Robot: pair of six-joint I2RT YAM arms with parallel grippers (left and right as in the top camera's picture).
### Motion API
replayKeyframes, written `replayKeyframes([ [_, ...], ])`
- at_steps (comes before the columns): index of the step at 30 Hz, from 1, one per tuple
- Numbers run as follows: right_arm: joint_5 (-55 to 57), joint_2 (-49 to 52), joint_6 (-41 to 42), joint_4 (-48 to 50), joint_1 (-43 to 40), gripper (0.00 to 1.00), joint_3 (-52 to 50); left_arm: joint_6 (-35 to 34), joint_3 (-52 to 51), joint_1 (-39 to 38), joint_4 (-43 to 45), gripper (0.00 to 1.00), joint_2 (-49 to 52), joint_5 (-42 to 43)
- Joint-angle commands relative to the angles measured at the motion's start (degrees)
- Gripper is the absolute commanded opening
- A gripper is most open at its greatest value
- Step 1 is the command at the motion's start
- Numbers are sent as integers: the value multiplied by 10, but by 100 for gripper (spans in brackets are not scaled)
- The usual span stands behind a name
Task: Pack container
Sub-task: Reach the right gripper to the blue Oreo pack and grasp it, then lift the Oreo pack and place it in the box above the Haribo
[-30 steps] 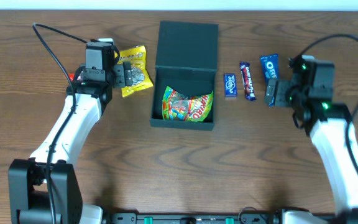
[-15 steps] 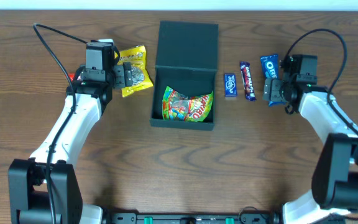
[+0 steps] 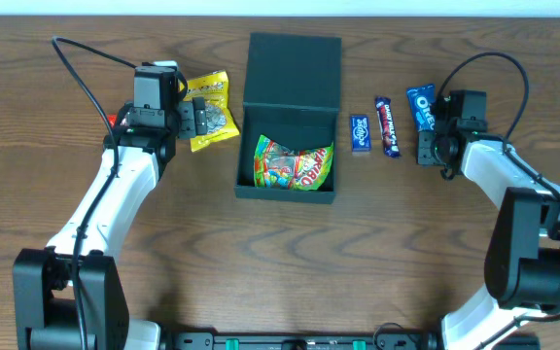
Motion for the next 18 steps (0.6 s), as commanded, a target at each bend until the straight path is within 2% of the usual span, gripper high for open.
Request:
replayKeyframes([
  [1, -1, 7, -1, 8, -5, 43, 12, -7, 12, 2, -2, 95, -7, 0],
  [4, -2, 7, -1, 11, -5, 33, 12, -6, 12, 2, -2, 95, -7, 0],
  [7, -7, 7, -1, 10, -5, 30, 12, -7, 12, 2, -2, 95, -7, 0],
  [9, -18, 5, -1, 9, -5, 18, 12, -6, 12, 2, -2, 95, -7, 0],
  [11, -40, -7, 0, -3, -5, 1, 16, -6, 12, 2, -2, 95, -7, 0],
  [14, -84, -43, 0, -27, -4, 1, 23, -7, 12, 2, -2, 95, -7, 0],
  [18, -112, -118, 0, -12, -3, 1, 23, -6, 12, 2, -2, 95, -7, 0],
])
